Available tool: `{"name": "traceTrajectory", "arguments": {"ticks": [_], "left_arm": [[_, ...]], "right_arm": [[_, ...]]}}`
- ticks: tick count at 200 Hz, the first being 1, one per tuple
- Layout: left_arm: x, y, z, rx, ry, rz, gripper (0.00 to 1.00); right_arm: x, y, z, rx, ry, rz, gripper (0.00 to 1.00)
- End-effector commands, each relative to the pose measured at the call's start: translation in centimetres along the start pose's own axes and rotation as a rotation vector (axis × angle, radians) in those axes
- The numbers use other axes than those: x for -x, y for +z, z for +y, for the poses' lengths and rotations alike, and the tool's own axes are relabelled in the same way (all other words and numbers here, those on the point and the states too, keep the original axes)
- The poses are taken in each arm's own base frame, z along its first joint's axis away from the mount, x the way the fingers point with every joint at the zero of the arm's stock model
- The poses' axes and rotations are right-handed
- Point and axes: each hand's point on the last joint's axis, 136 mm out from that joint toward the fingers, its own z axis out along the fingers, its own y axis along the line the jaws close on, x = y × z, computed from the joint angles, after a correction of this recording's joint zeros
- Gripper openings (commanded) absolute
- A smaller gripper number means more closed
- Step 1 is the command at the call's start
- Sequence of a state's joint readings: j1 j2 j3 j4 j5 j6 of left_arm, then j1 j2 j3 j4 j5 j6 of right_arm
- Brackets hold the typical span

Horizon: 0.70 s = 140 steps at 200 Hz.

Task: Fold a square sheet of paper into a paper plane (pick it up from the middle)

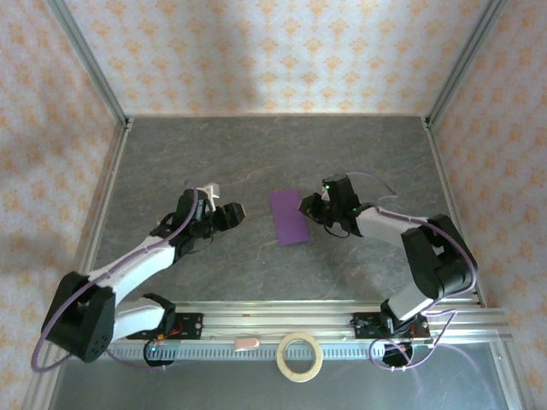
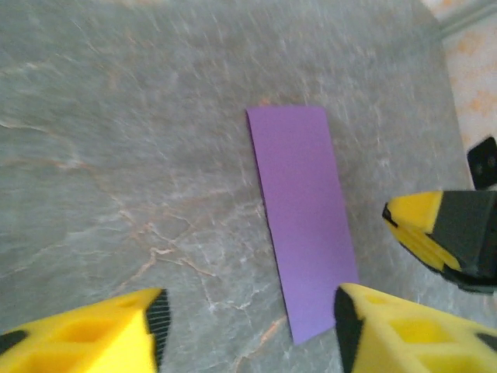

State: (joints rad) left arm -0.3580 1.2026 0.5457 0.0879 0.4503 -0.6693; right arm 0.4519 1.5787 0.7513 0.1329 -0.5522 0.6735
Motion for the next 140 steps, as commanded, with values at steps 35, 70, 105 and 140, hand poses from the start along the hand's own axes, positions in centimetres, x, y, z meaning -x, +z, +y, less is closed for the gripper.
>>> {"name": "traceTrajectory", "arguments": {"ticks": [35, 70, 105, 140], "left_arm": [[-0.9, 2.3, -4.2, -0.137, -0.012, 0.108, 0.58], [-1.8, 3.5, -5.3, -0.149, 0.002, 0.145, 0.56], [-2.0, 4.5, -6.3, -0.194, -0.009, 0.172, 0.54], [-2.2, 5.6, -6.5, -0.203, -0.017, 0.203, 0.54]], "right_arm": [[-0.6, 1.6, -0.2, 0.095, 0.036, 0.129, 0.08], [-1.1, 2.5, -1.4, 0.075, 0.045, 0.169, 0.07], [-2.2, 3.0, -3.3, 0.035, 0.088, 0.19, 0.05], [-3.3, 2.8, -4.8, 0.03, 0.168, 0.173, 0.05]]}}
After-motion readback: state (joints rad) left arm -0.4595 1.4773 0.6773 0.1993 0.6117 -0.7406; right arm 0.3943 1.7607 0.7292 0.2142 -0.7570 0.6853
